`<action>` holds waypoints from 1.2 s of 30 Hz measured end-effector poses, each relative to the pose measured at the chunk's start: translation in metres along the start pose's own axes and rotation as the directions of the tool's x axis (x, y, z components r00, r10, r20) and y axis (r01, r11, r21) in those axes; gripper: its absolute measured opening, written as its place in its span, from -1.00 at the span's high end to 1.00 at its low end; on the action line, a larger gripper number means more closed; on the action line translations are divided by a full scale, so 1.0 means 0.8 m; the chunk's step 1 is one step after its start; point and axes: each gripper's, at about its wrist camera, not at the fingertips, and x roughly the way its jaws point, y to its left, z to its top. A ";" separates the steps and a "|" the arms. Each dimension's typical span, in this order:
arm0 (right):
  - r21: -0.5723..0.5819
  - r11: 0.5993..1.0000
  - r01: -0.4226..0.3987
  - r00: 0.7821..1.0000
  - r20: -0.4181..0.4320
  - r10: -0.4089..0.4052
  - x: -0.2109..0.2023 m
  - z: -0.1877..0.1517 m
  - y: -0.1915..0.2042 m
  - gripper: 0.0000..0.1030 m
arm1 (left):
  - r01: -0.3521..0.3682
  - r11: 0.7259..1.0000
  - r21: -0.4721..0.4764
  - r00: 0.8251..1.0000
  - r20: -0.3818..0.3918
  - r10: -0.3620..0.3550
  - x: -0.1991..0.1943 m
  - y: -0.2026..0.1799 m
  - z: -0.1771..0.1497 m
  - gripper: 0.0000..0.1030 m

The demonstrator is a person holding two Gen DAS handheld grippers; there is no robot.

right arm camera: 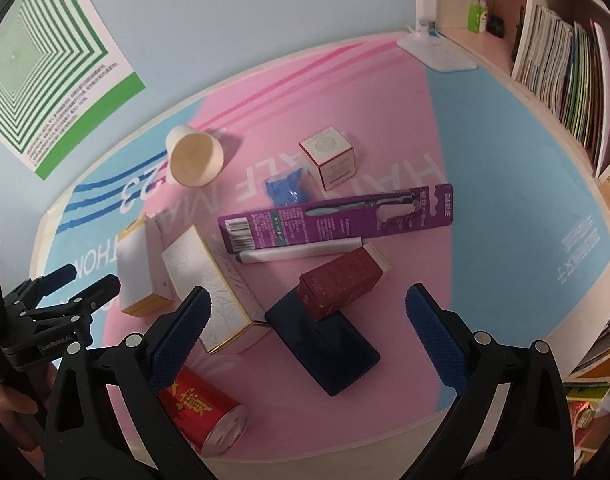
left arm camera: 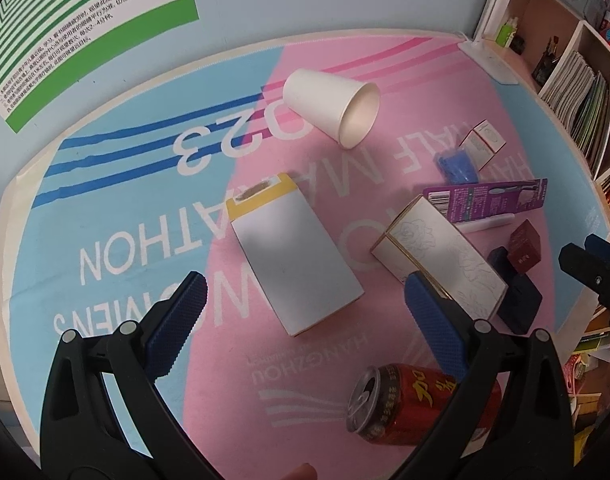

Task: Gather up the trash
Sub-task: 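Grasp the yellow-topped white box with the left tool while the right tool grasps the dark red box, then carry both held boxes over to the teal wastebasket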

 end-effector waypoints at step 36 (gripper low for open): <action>0.282 0.959 0.014 0.992 -0.127 0.023 0.042 -0.004 -0.065 0.44 | 0.062 0.996 -0.070 0.986 -0.151 -0.072 0.071 0.026 0.004 -0.28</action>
